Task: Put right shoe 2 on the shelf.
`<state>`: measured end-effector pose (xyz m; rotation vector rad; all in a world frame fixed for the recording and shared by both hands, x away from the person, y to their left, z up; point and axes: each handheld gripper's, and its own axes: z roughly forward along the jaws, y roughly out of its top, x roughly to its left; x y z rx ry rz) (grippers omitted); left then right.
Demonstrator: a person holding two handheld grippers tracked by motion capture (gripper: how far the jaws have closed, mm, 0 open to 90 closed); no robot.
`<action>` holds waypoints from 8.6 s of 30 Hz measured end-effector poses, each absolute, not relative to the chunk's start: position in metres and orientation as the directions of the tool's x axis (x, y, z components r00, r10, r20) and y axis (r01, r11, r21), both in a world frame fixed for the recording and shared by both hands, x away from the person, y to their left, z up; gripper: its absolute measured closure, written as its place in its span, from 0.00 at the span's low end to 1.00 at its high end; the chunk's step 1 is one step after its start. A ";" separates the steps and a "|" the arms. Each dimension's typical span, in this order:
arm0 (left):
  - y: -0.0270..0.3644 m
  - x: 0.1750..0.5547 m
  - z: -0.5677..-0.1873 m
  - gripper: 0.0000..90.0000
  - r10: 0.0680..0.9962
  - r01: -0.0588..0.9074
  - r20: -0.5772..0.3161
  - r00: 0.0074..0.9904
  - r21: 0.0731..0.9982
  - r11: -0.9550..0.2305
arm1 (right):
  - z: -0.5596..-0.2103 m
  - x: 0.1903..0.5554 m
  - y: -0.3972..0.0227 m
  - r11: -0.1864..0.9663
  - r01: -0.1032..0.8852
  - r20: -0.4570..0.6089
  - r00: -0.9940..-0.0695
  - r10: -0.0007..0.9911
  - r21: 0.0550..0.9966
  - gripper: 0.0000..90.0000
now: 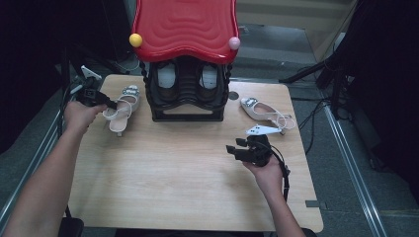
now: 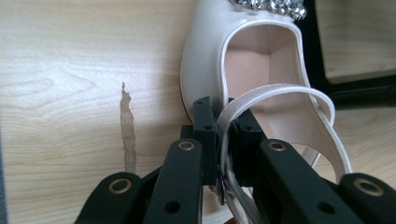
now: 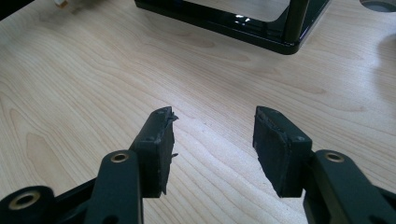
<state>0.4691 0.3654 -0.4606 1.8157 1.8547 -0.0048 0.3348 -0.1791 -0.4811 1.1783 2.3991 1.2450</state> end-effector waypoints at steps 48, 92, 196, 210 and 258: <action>0.355 0.466 -0.258 0.94 0.912 0.837 -0.369 0.178 0.544 0.057 | -0.481 0.334 -0.178 0.333 0.559 0.180 -0.672 0.718 0.759 0.55; 0.230 0.496 -0.135 0.93 0.899 0.733 -0.300 0.319 0.679 -0.034 | -0.478 0.330 -0.179 0.336 0.554 0.176 -0.676 0.715 0.762 0.54; 0.310 0.416 -0.270 0.54 0.869 0.719 -0.320 0.376 0.693 -0.056 | -0.475 0.360 -0.207 0.306 0.611 0.186 -0.608 0.771 0.730 1.00; 0.306 0.394 -0.334 0.53 0.855 0.751 -0.362 0.371 0.659 -0.047 | -0.475 0.368 -0.215 0.295 0.616 0.182 -0.592 0.785 0.731 1.00; 0.270 0.326 -0.439 0.50 0.784 0.771 -0.414 0.462 0.625 -0.124 | -0.453 0.451 -0.278 0.180 0.643 0.160 -0.433 0.887 0.744 1.00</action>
